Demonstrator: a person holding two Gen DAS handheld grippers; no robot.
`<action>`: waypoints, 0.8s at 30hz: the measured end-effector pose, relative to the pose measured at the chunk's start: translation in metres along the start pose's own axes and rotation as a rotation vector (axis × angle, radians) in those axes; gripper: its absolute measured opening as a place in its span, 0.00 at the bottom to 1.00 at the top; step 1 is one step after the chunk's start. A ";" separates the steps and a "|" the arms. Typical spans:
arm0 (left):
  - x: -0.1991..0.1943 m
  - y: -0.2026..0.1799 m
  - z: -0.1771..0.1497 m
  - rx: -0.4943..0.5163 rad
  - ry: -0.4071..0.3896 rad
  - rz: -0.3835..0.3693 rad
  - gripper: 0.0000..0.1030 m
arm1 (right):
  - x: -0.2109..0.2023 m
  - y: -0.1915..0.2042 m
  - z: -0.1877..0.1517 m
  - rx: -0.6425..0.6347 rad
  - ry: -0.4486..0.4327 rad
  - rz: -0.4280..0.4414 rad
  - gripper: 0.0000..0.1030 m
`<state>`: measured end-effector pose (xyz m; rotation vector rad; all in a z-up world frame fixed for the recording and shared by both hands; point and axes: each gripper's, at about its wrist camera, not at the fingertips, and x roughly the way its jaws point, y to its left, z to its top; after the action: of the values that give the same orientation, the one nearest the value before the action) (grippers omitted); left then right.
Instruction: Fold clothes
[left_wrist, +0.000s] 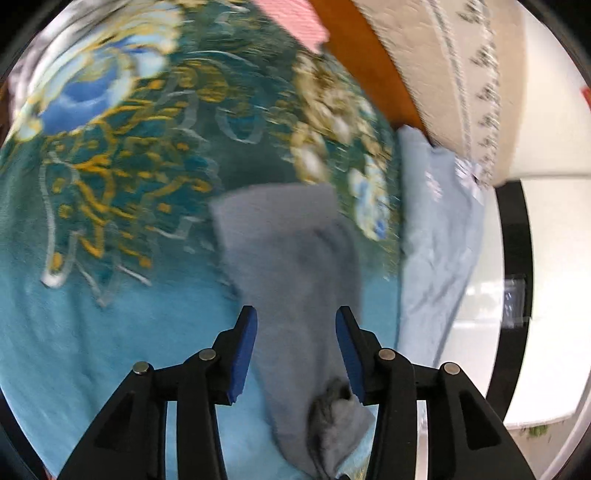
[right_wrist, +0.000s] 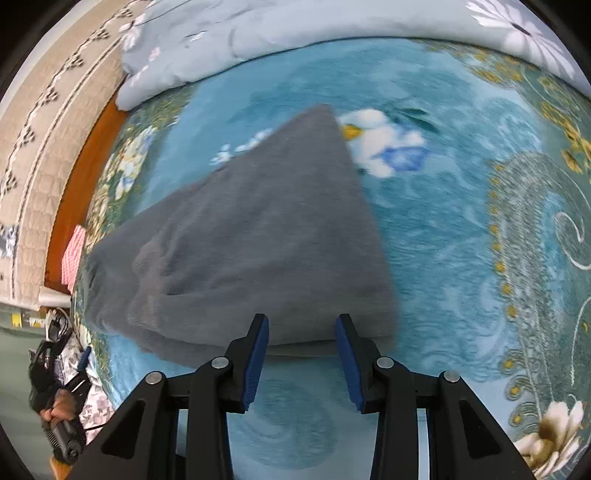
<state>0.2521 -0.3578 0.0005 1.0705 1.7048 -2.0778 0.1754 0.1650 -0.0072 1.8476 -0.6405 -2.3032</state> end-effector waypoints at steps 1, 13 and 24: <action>0.002 0.007 0.004 -0.009 -0.015 0.010 0.48 | -0.001 0.005 0.000 -0.009 -0.001 0.003 0.40; 0.057 0.016 0.039 0.014 0.041 0.027 0.54 | 0.002 0.019 0.003 -0.024 0.008 -0.028 0.40; 0.085 0.021 0.047 -0.120 0.046 0.029 0.67 | 0.003 0.024 0.007 -0.036 0.013 -0.002 0.40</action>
<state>0.1879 -0.3857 -0.0693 1.1073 1.7989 -1.9207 0.1642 0.1438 0.0004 1.8467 -0.5909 -2.2869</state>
